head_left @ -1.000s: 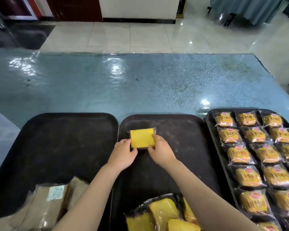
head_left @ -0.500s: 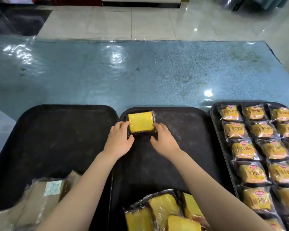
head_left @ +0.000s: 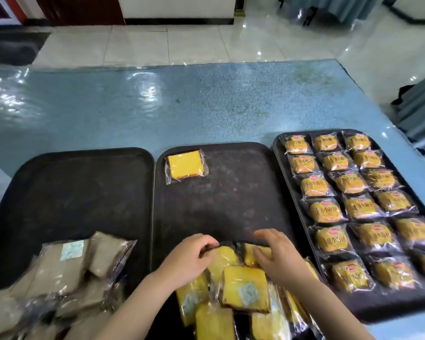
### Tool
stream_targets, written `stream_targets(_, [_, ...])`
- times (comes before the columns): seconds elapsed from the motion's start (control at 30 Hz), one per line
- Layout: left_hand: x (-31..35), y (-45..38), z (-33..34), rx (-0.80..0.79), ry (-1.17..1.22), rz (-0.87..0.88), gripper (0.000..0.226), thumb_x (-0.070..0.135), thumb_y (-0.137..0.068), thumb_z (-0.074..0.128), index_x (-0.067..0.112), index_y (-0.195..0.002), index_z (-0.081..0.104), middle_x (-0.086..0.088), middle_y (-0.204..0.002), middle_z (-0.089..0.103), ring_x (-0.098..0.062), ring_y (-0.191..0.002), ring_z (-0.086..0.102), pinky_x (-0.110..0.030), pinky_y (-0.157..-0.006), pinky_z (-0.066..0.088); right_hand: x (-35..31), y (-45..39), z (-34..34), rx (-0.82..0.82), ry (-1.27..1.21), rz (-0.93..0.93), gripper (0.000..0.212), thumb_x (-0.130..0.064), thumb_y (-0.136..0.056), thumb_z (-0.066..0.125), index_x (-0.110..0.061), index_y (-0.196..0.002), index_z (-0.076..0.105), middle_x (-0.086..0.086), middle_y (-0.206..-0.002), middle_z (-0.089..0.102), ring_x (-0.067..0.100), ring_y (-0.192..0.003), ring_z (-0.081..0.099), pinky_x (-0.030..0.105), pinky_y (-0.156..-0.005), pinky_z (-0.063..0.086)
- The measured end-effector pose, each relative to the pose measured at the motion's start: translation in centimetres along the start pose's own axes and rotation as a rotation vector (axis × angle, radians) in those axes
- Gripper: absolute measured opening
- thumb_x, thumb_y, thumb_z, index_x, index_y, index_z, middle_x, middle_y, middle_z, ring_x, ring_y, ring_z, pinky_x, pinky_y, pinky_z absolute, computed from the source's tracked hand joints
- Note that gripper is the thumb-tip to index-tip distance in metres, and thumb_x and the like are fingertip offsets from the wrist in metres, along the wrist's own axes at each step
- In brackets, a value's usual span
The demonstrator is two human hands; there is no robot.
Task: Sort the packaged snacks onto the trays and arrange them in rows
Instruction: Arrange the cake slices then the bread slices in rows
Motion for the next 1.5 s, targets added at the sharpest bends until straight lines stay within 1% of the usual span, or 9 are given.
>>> stream_targets(0.2, [4.2,1.2,2.6,-0.067,-0.216,0.166,0.056,0.041,-0.094,0.054,0.035,-0.147,0.035,0.015,-0.146,0.042,-0.007,-0.136,0.034,-0.029,-0.113,0.028,2.4,4.7,-1.2,-0.016,0.068,0.091,0.067,-0.064,-0.077,0.061,-0.027,-0.132,0.049,-0.012,-0.13,0.049,0.013,-0.122,0.046,0.03,-0.104,0.037])
stream_targets(0.37, [6.3,-0.5,3.5,-0.132,-0.272,0.101,0.06,0.049,-0.094,0.052,0.035,-0.148,0.032,0.009,-0.145,0.044,-0.014,-0.133,0.04,-0.032,-0.103,0.04,3.3,6.3,-2.2,-0.044,0.113,0.221,0.062,-0.062,-0.085,0.054,-0.026,-0.134,0.043,-0.009,-0.129,0.053,0.015,-0.115,0.053,0.03,-0.098,0.04])
stream_targets(0.47, [6.3,-1.2,3.9,-0.161,-0.333,0.016,0.064,0.061,-0.09,0.05,0.029,-0.144,0.04,0.004,-0.138,0.046,-0.017,-0.129,0.042,-0.035,-0.101,0.042,3.1,6.4,-2.1,-0.078,0.192,0.264,0.056,-0.062,-0.09,0.046,-0.026,-0.133,0.042,-0.008,-0.122,0.06,0.016,-0.118,0.053,0.033,-0.106,0.031])
stream_targets(0.73, [5.7,-2.6,4.2,-0.072,-0.008,-0.067,0.045,0.039,-0.093,0.06,0.026,-0.135,0.052,0.008,-0.128,0.054,-0.008,-0.111,0.055,-0.022,-0.091,0.046,2.6,4.6,-2.0,0.049,-0.125,0.295,0.049,-0.035,-0.092,0.062,-0.024,-0.138,0.048,-0.006,-0.127,0.058,0.009,-0.103,0.057,0.022,-0.088,0.047])
stream_targets(0.93, [4.4,-5.5,3.2,0.055,0.421,-0.189,0.043,0.021,-0.094,0.061,0.027,-0.136,0.051,0.01,-0.134,0.056,-0.003,-0.117,0.053,-0.023,-0.1,0.046,2.5,-1.0,-2.2,0.182,-0.251,0.171,0.05,-0.009,-0.09,0.063,-0.014,-0.138,0.05,-0.001,-0.136,0.056,0.012,-0.123,0.054,0.016,-0.1,0.039])
stream_targets(1.03, [4.3,-8.5,2.1,0.115,0.407,-0.198,0.049,0.022,-0.094,0.06,0.024,-0.141,0.046,0.007,-0.141,0.049,-0.008,-0.128,0.047,-0.033,-0.109,0.041,2.4,-5.2,-2.2,0.209,-0.233,0.13,0.05,-0.005,-0.089,0.061,-0.012,-0.138,0.051,0.001,-0.143,0.051,0.016,-0.131,0.048,0.025,-0.11,0.037])
stream_targets(1.17, [4.7,-13.1,0.2,0.197,0.338,-0.2,0.051,0.019,-0.097,0.054,0.02,-0.146,0.04,0.004,-0.147,0.04,-0.01,-0.132,0.044,-0.021,-0.103,0.037,2.8,-11.1,-2.4,0.228,-0.259,0.092,0.047,-0.001,-0.089,0.057,-0.008,-0.135,0.054,0.005,-0.146,0.047,0.02,-0.132,0.048,0.031,-0.111,0.038])
stream_targets(1.3, [4.9,-17.5,-1.2,0.198,0.221,-0.17,0.058,0.019,-0.096,0.054,0.016,-0.15,0.032,0.0,-0.155,0.029,-0.016,-0.138,0.038,-0.035,-0.115,0.033,3.6,-16.5,-2.9,0.237,-0.253,0.095,0.046,0.001,-0.088,0.054,-0.006,-0.134,0.054,0.006,-0.147,0.045,0.021,-0.132,0.047,0.028,-0.111,0.036])
stream_targets(1.5, [5.4,-21.6,-2.5,0.179,0.036,-0.108,0.06,0.018,-0.095,0.051,0.012,-0.151,0.029,0.0,-0.161,0.018,-0.013,-0.145,0.024,-0.025,-0.114,0.021,4.4,-21.4,-3.2,0.225,-0.231,0.121,0.051,0.005,-0.088,0.048,-0.006,-0.137,0.051,0.005,-0.151,0.04,0.021,-0.136,0.042,0.018,-0.107,0.026])
Point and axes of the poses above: each hand's wrist, its own y-axis away from the middle knuckle, its own z-axis out of the palm, x = y × z, the point moved 3 cm from there along -y, towards the middle knuckle
